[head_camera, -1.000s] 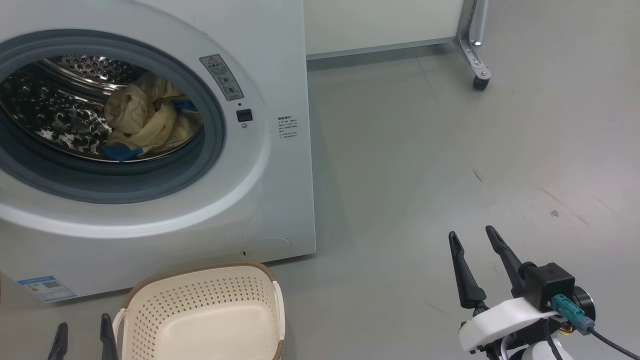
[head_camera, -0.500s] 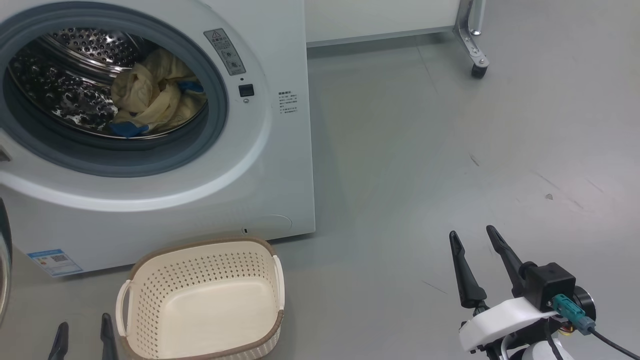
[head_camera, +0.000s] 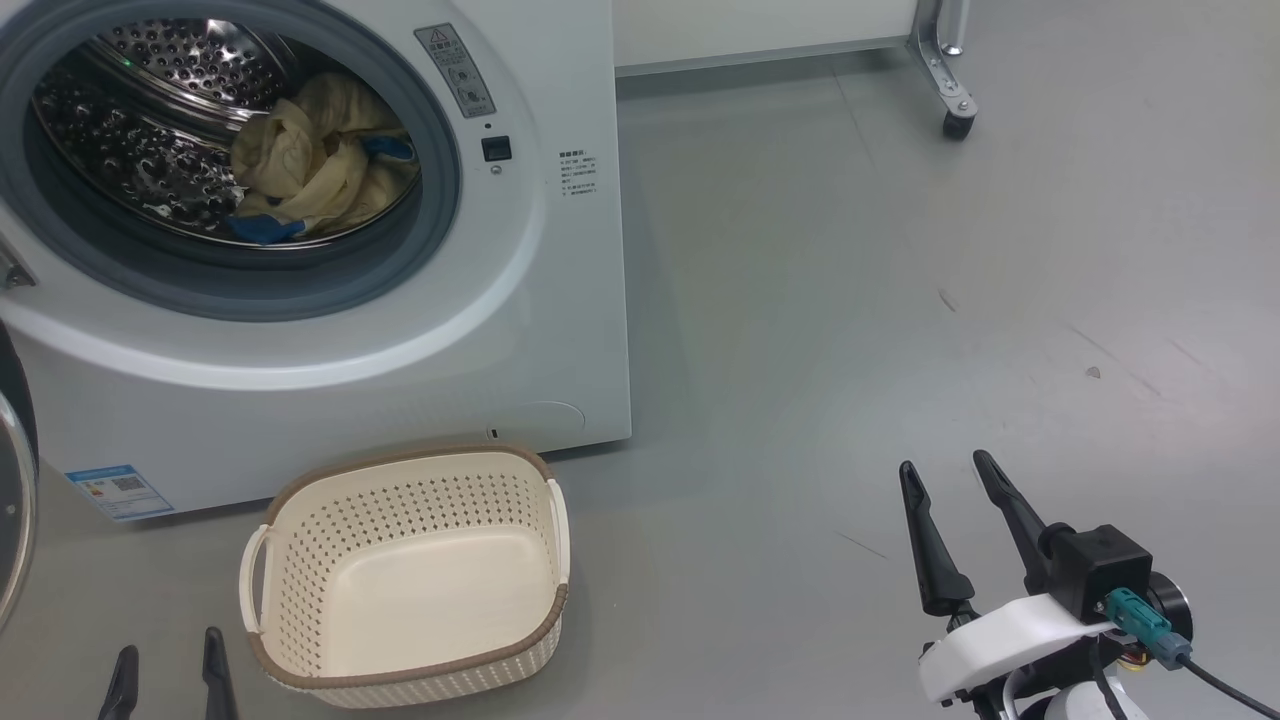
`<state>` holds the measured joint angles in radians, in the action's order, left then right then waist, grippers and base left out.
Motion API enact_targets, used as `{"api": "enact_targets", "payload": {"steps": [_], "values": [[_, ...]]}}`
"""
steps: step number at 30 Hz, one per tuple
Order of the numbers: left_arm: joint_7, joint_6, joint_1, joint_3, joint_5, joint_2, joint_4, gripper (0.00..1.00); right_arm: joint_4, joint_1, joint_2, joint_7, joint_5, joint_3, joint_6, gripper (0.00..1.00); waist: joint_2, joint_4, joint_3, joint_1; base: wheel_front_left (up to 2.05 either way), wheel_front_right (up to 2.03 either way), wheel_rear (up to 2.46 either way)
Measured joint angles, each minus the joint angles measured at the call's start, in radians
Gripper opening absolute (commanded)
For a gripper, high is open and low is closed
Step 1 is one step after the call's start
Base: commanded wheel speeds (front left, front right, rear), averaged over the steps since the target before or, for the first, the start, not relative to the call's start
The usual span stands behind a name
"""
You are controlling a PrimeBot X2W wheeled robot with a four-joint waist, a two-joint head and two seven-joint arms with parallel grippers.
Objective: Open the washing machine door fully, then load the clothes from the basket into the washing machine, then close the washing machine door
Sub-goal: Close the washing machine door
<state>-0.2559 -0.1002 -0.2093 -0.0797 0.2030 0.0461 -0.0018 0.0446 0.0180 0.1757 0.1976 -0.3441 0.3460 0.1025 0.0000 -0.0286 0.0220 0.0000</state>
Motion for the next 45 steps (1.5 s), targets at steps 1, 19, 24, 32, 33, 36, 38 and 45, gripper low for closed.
{"api": "enact_targets", "payload": {"steps": [1, 19, 24, 32, 33, 36, 38, 45], "values": [[0.0, 0.0, 0.0, 0.0, 0.0, 0.0, 0.0, 1.0, 0.0, 0.0, 0.0, 0.0, 0.0, 0.0, 0.0, 1.0, 0.0, 0.0, 0.0, 0.0, -0.19, 0.19, 0.0], [0.0, -0.003, 0.0, -0.001, 0.0, -0.002, 0.009, 1.0, 0.002, 0.0, 0.0, 0.0, 0.0, 0.002, 0.0, 1.0, 0.0, 0.012, -0.014, 0.0, -0.03, 0.03, 0.0], [0.0, -0.003, 0.0, 0.009, 0.0, -0.002, 0.024, 1.0, 0.001, 0.001, 0.005, 0.0, 0.0, -0.001, 0.0, 1.0, 0.0, 0.026, -0.016, 0.0, 0.0, 0.0, 0.0], [0.0, -0.003, 0.0, 0.01, 0.0, -0.003, 0.038, 1.0, 0.001, 0.007, 0.007, 0.001, 0.0, -0.001, 0.0, 1.0, 0.0, 0.069, -0.018, 0.0, 0.0, 0.0, 0.0], [0.0, -0.003, 0.0, 0.008, 0.0, -0.003, 0.039, 1.0, 0.001, 0.009, 0.007, 0.001, 0.0, -0.001, 0.0, 1.0, 0.0, 0.076, -0.019, 0.0, 0.0, 0.0, 0.0], [0.0, -0.003, 0.0, 0.007, 0.001, -0.003, 0.041, 1.0, 0.001, 0.015, 0.007, 0.001, 0.0, -0.001, 0.0, 1.0, 0.0, 0.098, -0.02, 0.0, 0.0, 0.0, 0.0], [0.0, -0.003, 0.0, 0.008, 0.009, -0.003, 0.042, 1.0, 0.001, 0.018, 0.007, 0.001, 0.0, -0.001, 0.0, 1.0, 0.0, 0.114, -0.021, 0.0, 0.0, 0.0, 0.0], [0.0, -0.002, 0.0, 0.001, 0.017, -0.003, 0.049, 1.0, -0.002, 0.018, 0.007, 0.001, 0.0, 0.001, 0.0, 1.0, 0.0, 0.176, -0.023, 0.0, 0.0, 0.0, 0.0]]}}
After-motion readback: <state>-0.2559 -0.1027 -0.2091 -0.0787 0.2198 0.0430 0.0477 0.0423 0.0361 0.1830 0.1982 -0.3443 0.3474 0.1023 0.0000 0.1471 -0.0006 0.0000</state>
